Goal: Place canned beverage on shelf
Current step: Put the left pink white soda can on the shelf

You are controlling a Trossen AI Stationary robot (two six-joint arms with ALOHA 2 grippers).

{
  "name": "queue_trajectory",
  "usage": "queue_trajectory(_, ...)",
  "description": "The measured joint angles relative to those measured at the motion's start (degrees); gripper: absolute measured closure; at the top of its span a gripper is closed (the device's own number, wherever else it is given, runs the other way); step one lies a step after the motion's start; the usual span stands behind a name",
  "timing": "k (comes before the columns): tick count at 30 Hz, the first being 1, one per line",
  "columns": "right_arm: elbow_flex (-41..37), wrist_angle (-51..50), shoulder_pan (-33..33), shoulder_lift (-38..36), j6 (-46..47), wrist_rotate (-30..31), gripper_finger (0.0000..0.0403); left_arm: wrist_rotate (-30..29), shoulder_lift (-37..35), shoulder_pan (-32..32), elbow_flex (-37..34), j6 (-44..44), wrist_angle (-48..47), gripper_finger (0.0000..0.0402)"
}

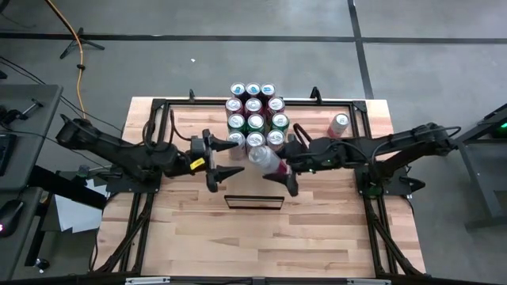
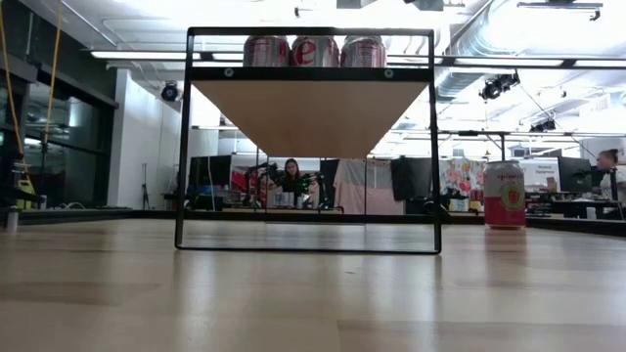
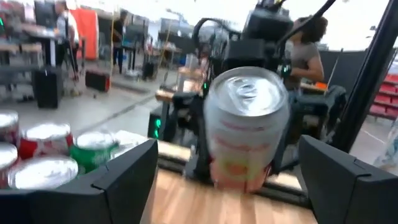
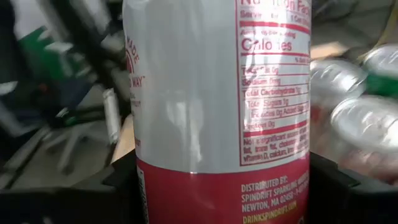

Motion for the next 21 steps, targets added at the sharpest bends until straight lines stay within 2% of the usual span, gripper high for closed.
queue_trajectory(5, -0.01, 6.83, -1.36, 1.89, -3.62, 3.55, 0.0125, 1.83, 3.24, 1.56, 0.09, 3.74, 8.03, 0.0087)
queue_trajectory(10, -0.01, 10.09, -3.09, 1.9, -6.31, 3.65, 0.0125, 3.65, 6.71, 2.99, 2.51, 3.9, 9.82, 0.0087)
queue_trajectory(15, -0.01, 12.49, -3.17, 2.03, -6.93, -0.5, 0.0125, 4.56, 9.64, 4.48, 5.06, 4.33, 11.77, 0.0087)
queue_trajectory(17, -0.01, 12.5, -3.09, 2.12, -6.94, -1.27, 0.0125, 5.94, 10.64, 4.91, 6.27, 4.77, 11.88, 0.0087)
queue_trajectory(21, -0.01, 14.0, -3.2, 2.62, -7.06, -6.52, 0.0125, 10.37, 12.95, 5.6, 8.78, 5.75, 12.38, 0.0087)
